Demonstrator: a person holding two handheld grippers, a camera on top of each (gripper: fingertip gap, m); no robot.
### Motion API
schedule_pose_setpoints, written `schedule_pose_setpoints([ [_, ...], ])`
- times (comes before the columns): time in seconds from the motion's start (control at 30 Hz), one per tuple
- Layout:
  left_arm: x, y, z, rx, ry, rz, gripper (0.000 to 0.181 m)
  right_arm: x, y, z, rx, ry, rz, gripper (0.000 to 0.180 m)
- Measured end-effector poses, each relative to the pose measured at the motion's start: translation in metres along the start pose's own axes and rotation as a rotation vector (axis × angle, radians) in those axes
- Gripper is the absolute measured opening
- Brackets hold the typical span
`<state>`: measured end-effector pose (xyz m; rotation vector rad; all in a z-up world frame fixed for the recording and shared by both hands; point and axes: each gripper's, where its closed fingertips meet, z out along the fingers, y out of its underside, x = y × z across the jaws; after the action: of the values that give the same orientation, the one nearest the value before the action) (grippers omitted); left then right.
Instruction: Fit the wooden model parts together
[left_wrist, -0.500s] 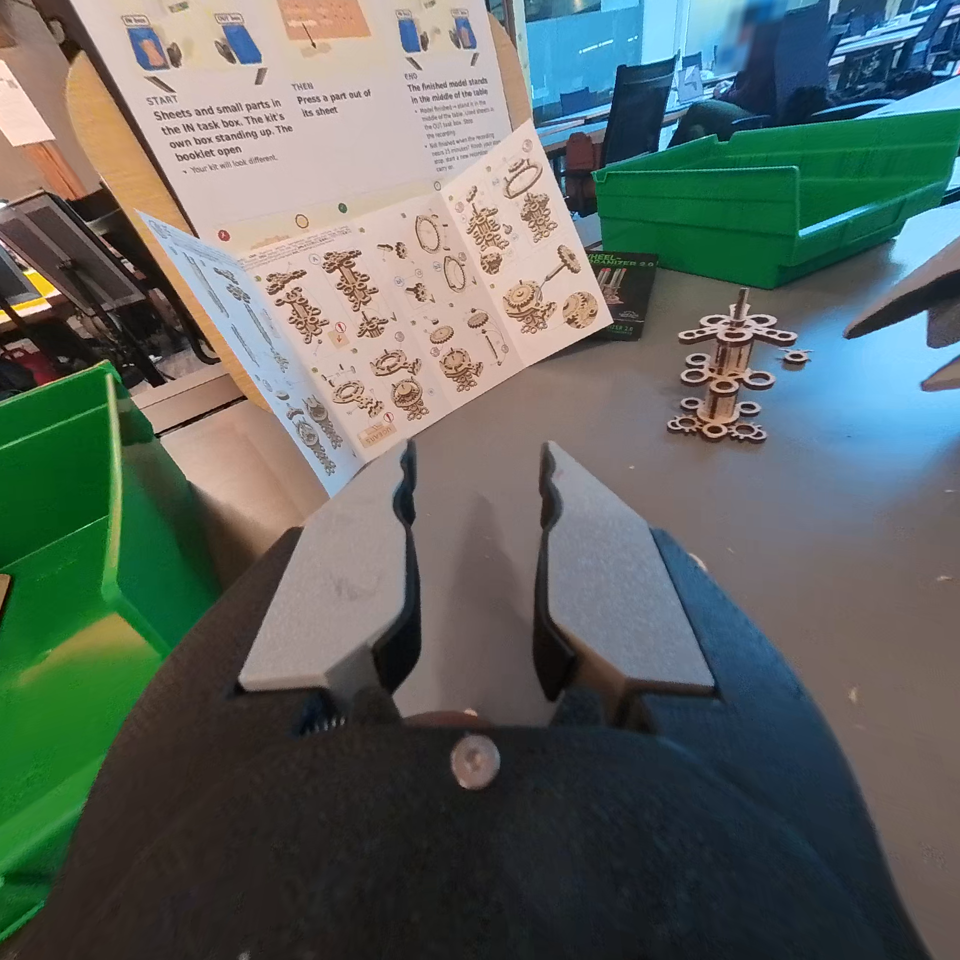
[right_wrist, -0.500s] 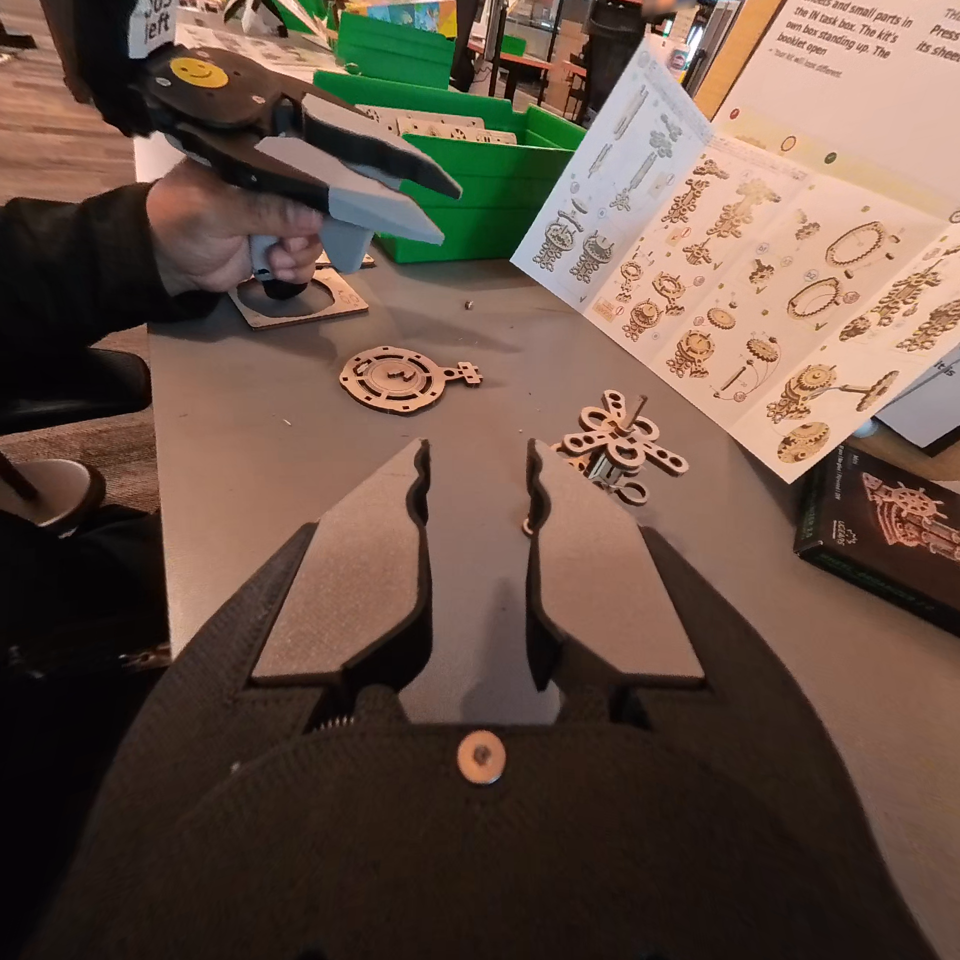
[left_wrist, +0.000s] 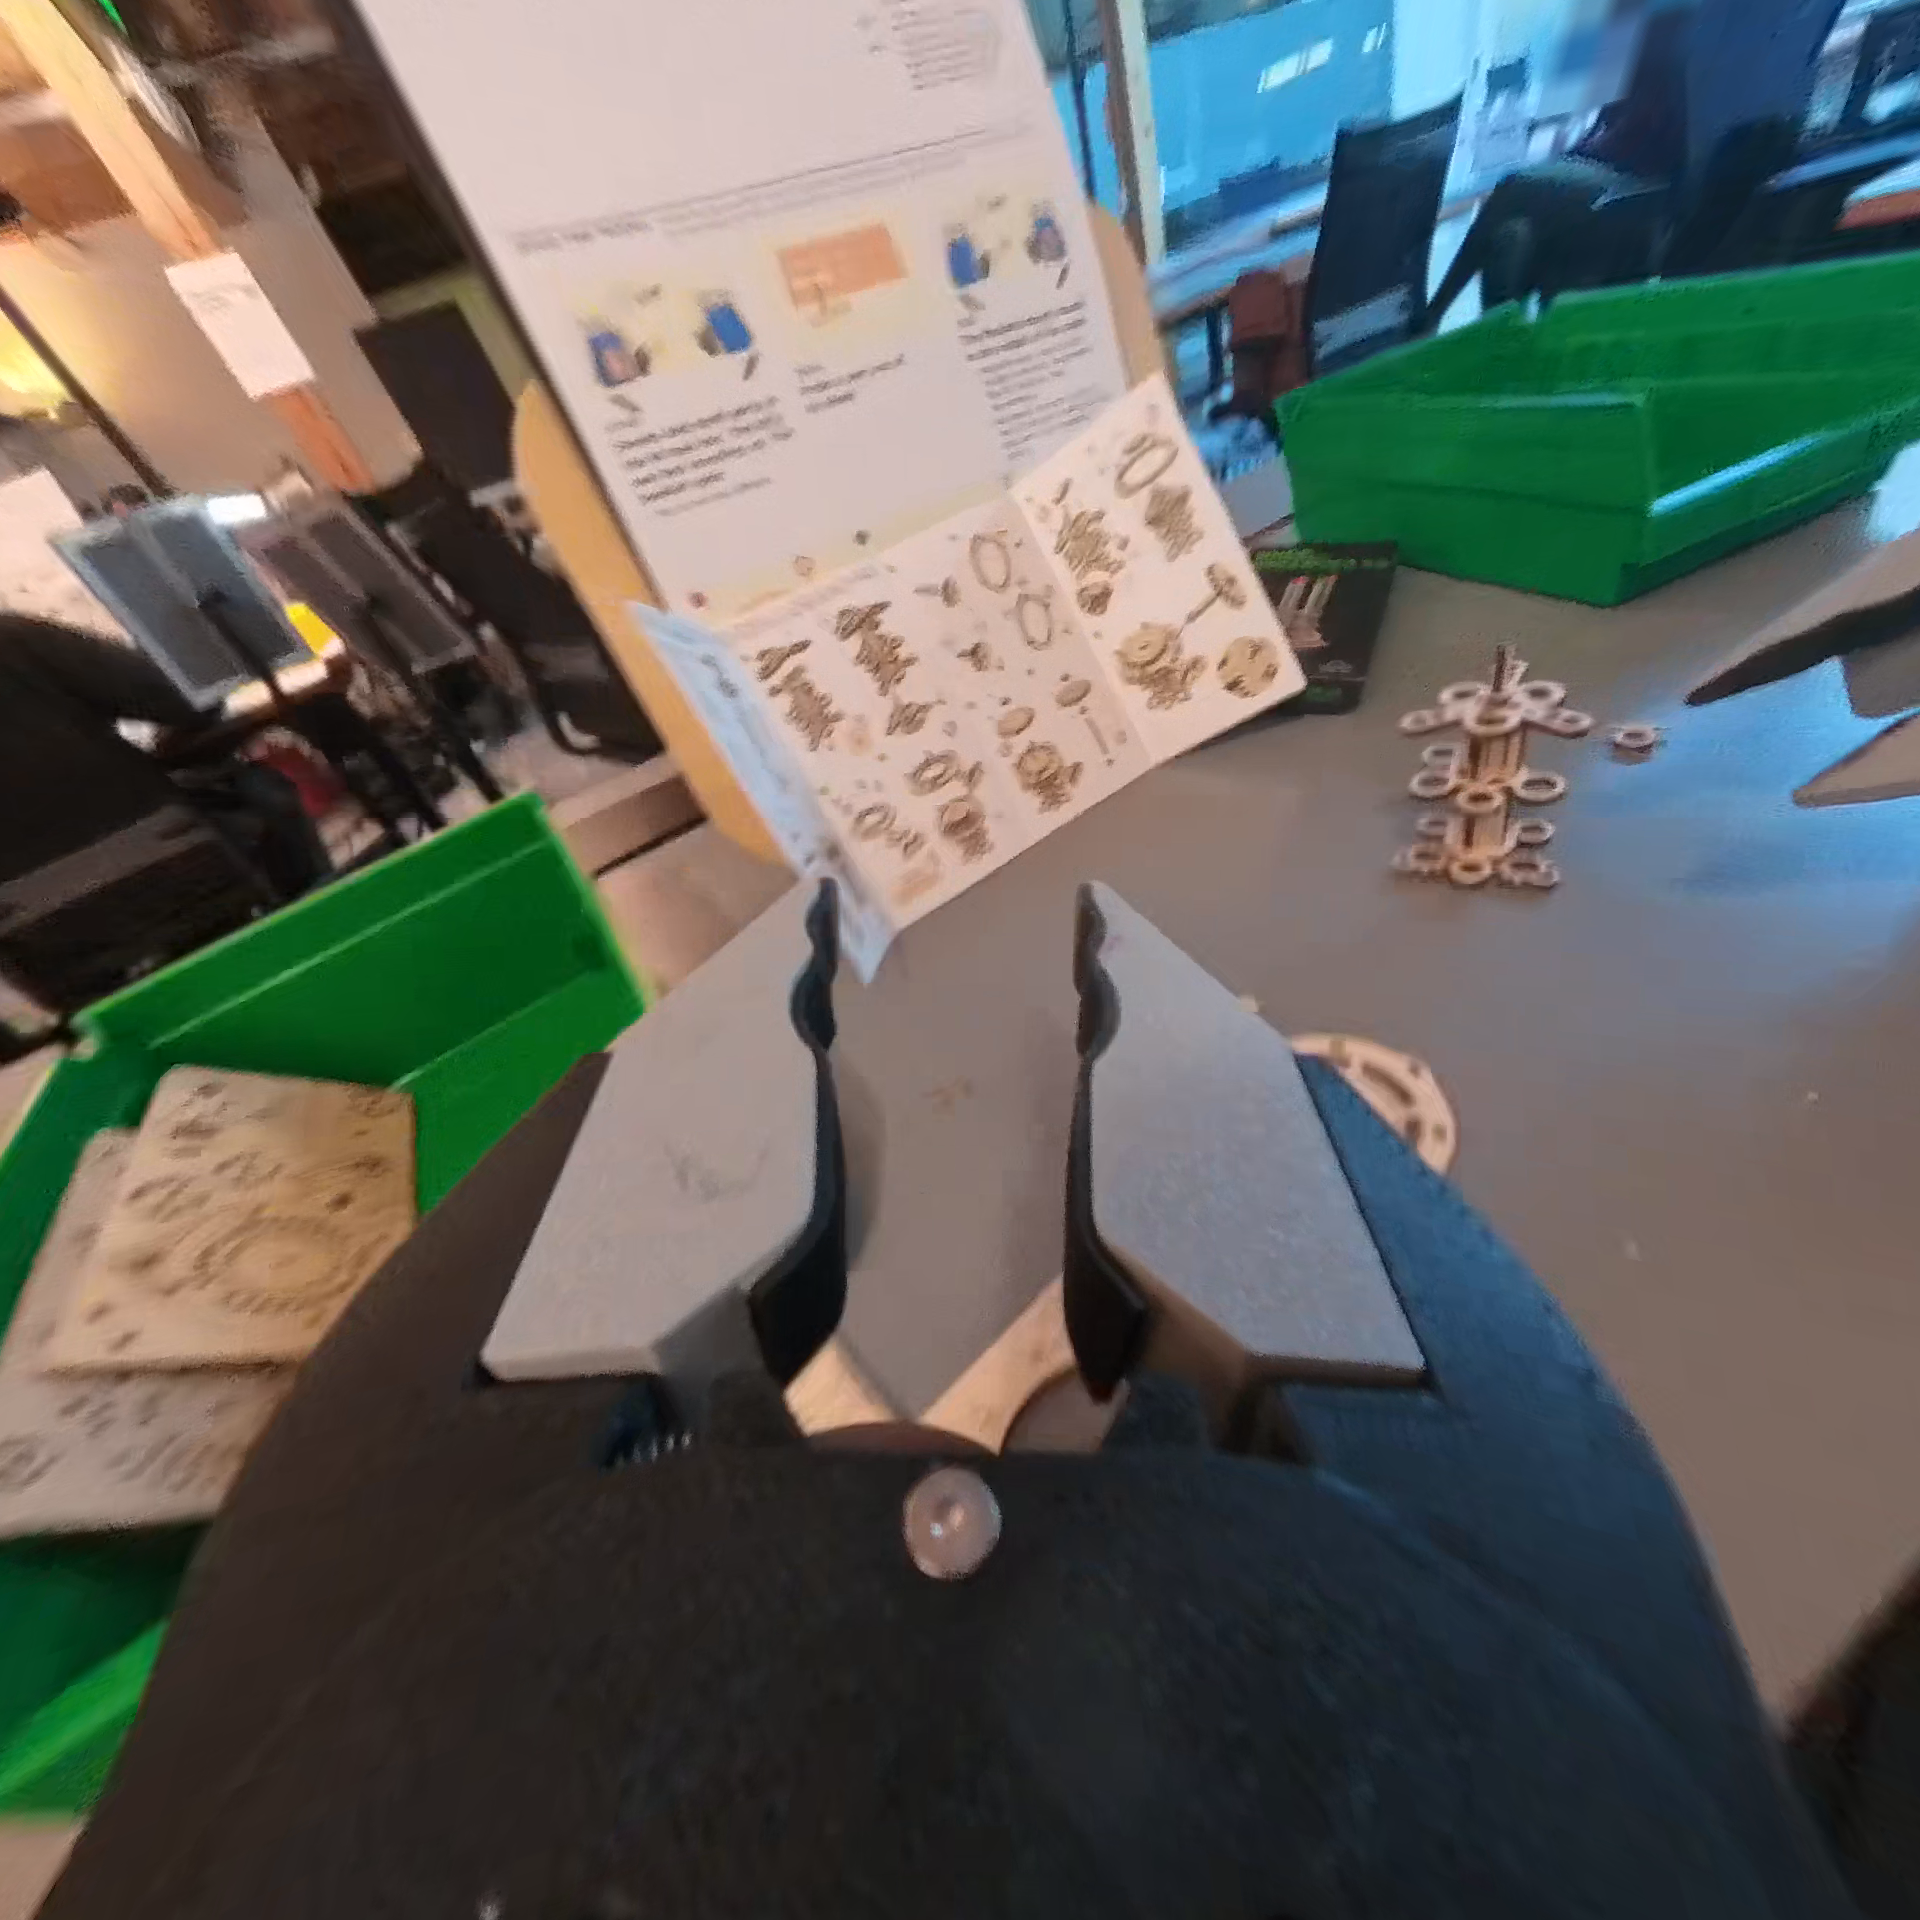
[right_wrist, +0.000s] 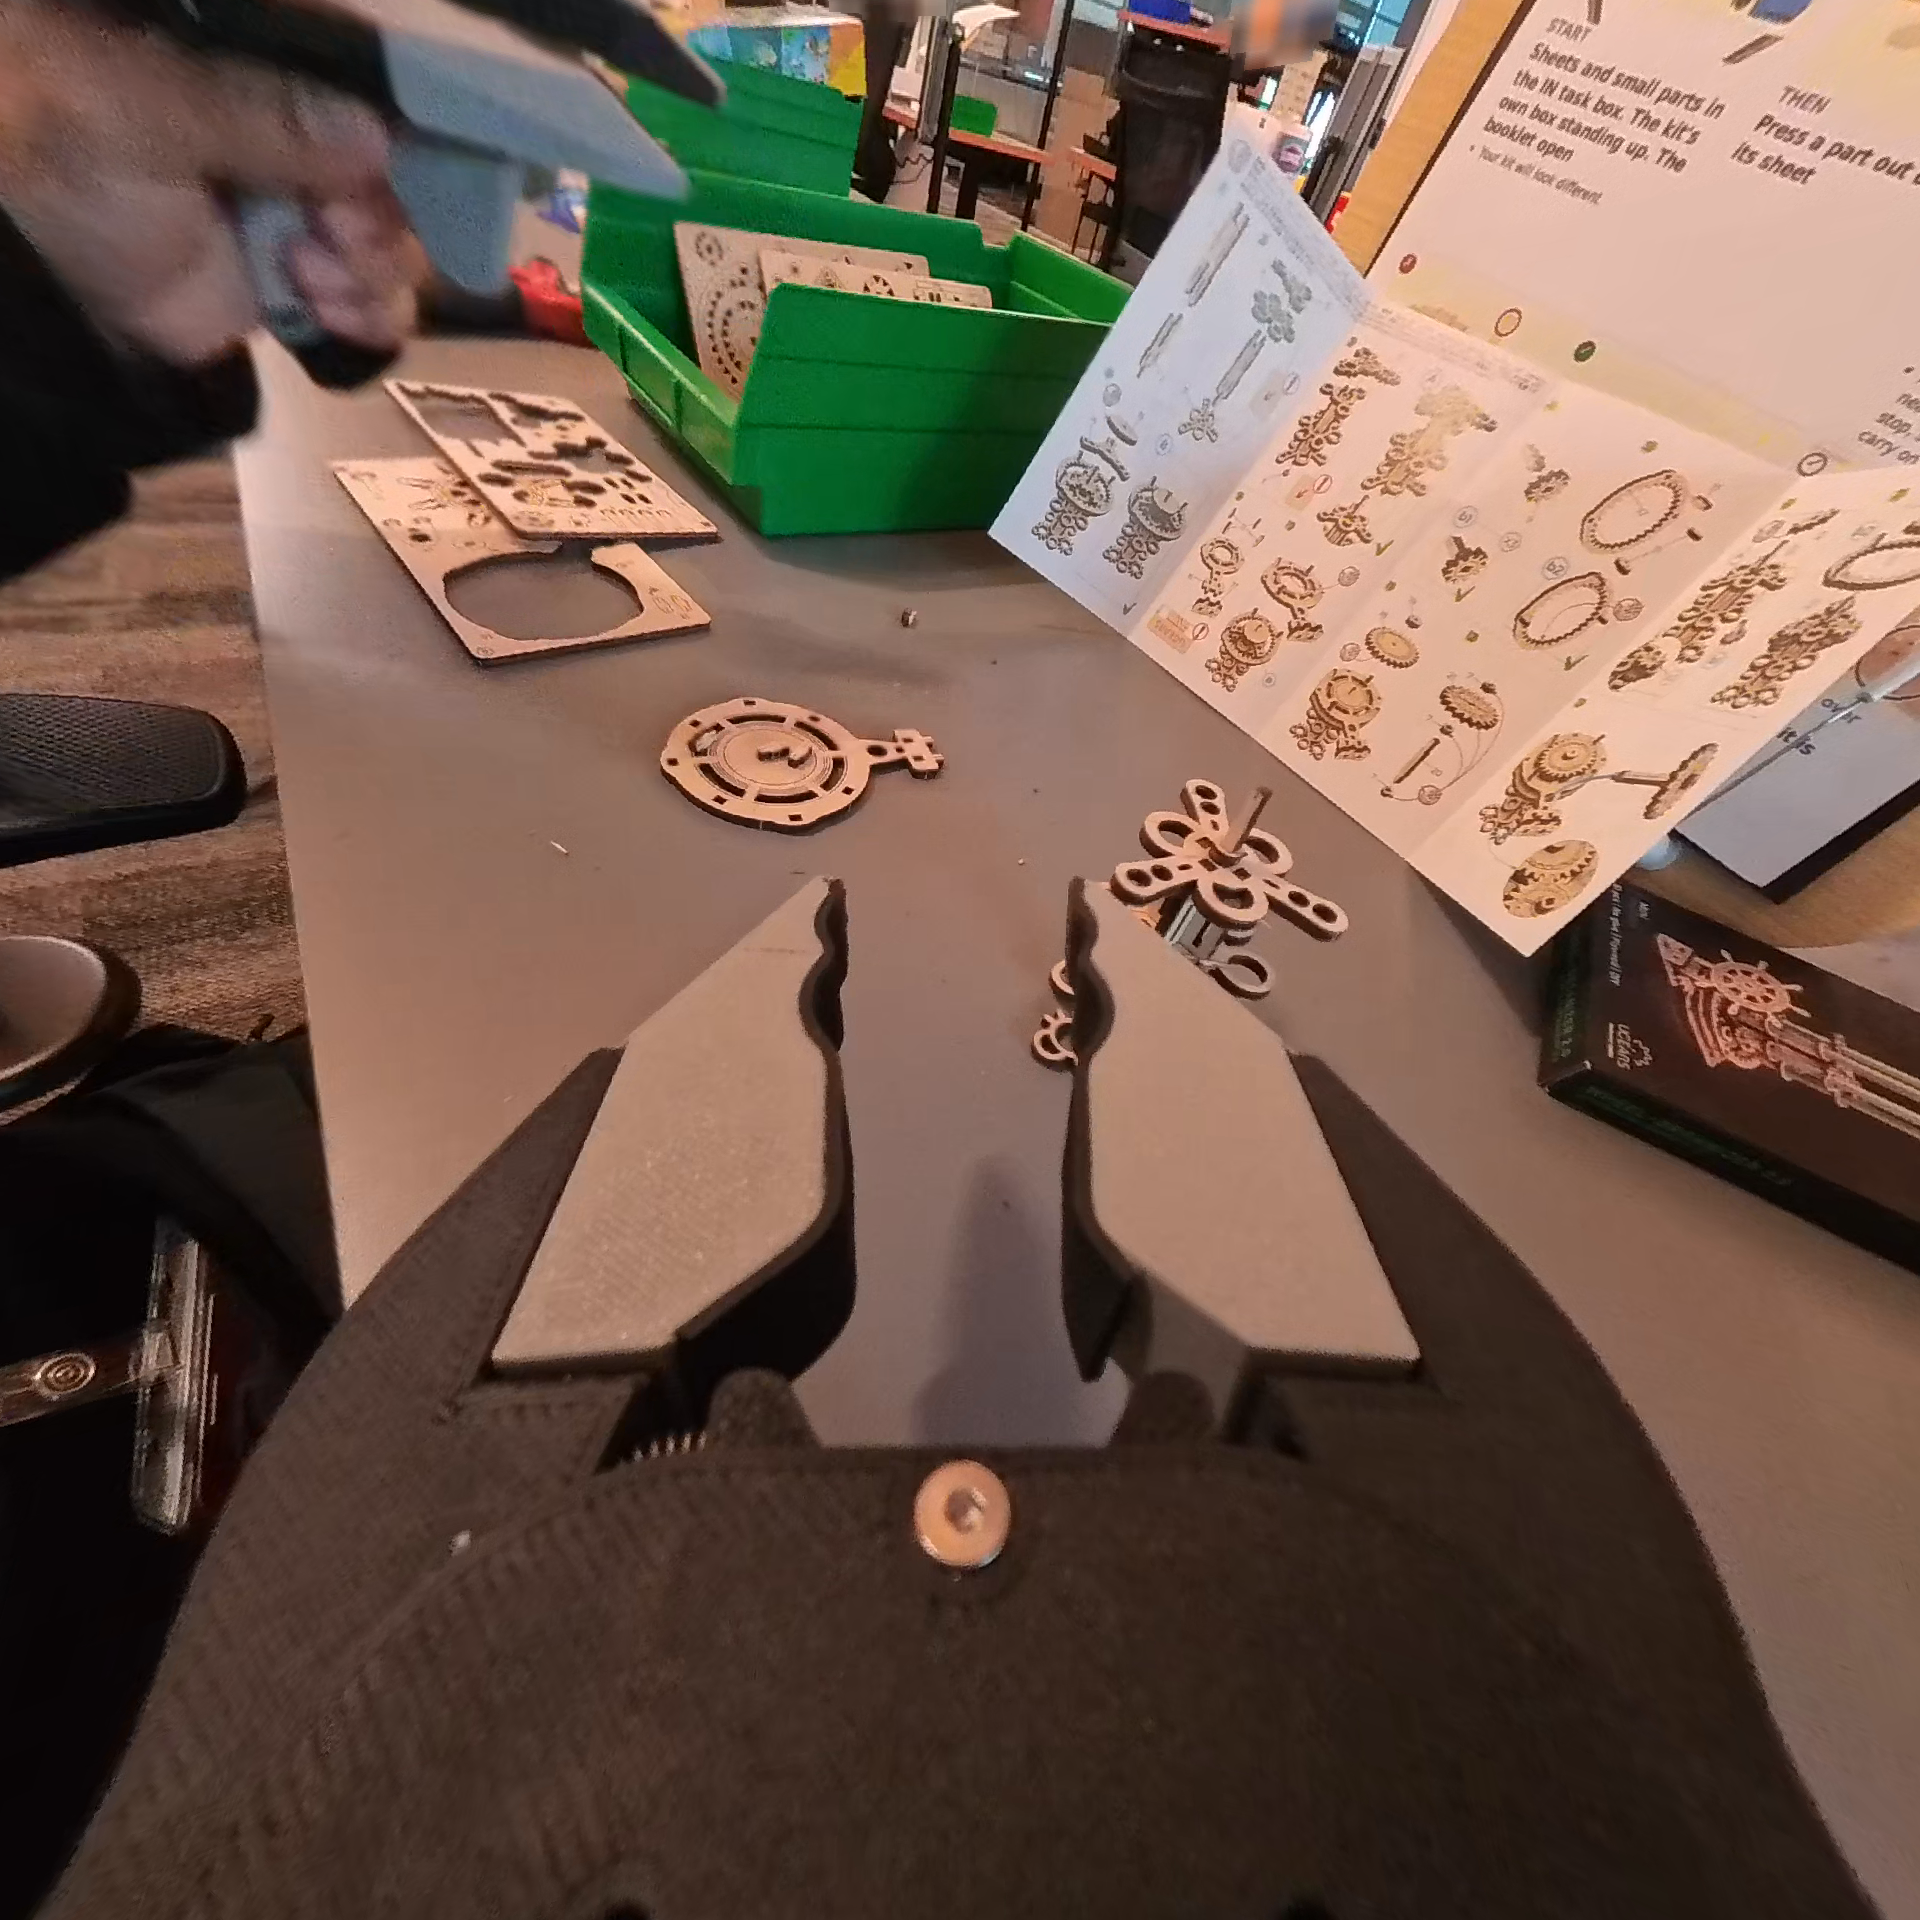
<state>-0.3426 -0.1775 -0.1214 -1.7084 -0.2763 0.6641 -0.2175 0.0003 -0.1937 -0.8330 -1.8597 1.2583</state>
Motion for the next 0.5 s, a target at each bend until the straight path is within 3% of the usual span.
schedule_pose_setpoints([
  [0.1, -0.025, 0.014, -0.042, -0.145, 0.028, -0.046, 0.043, -0.002, 0.001, 0.001, -0.005, -0.014, -0.002, 0.038],
  [0.27, -0.058, 0.075, -0.098, -0.369, -0.047, -0.05, 0.045, -0.003, 0.0, 0.003, -0.005, -0.029, 0.014, 0.039],
  [0.5, -0.08, 0.152, -0.136, -0.548, -0.028, -0.087, 0.048, 0.003, 0.001, 0.004, -0.008, -0.02, 0.042, 0.038],
])
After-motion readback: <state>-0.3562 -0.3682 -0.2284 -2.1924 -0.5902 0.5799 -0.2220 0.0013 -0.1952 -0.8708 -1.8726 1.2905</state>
